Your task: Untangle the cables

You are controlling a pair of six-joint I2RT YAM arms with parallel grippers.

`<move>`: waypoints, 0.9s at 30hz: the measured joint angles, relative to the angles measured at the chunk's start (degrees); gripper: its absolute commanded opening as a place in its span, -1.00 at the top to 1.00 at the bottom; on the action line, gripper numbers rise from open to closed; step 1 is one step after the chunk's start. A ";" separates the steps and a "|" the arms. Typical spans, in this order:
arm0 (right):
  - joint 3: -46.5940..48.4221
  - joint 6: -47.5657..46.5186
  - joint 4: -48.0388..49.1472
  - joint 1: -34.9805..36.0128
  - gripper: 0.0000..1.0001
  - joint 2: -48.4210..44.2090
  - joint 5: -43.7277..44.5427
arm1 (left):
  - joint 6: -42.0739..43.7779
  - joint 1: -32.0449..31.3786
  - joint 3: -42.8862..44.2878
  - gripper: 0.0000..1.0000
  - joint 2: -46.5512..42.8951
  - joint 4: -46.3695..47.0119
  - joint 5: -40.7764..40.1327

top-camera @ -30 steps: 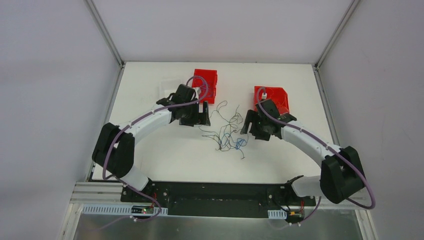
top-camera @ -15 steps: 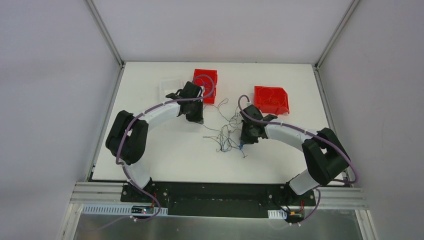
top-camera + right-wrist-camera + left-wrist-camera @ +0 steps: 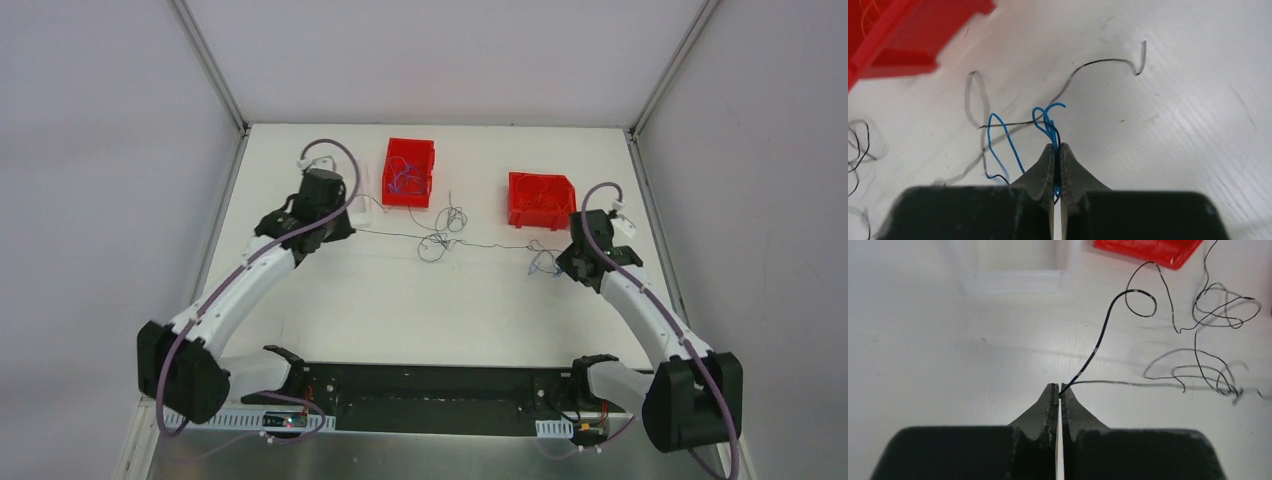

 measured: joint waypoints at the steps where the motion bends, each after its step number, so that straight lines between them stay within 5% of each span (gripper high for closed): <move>1: -0.70 0.87 -0.37 -1.79 1.00 -1.97 0.98 | -0.87 1.79 -0.50 1.00 -3.37 -1.09 -0.52; 8: -2.73 5.62 -2.67 -6.84 1.00 -8.63 6.25 | -2.51 9.68 0.68 1.00 -16.83 -9.46 -2.69; 16: -2.73 4.17 -2.10 -8.31 0.96 -9.22 3.48 | 1.73 10.64 11.10 1.00 -17.20 -18.27 -5.31; 19: -2.86 1.01 0.24 -8.37 0.63 -9.75 -4.90 | 4.37 10.71 14.93 1.00 -16.83 -19.21 -0.72; 22: -4.09 -1.42 3.37 -8.07 -0.54 -11.04 -13.11 | 6.82 10.69 18.03 1.00 -16.00 -19.47 6.29; 27: -4.11 -4.98 4.87 -5.05 -0.84 -11.67 -18.97 | 9.97 10.69 22.25 1.00 -15.10 -20.41 15.30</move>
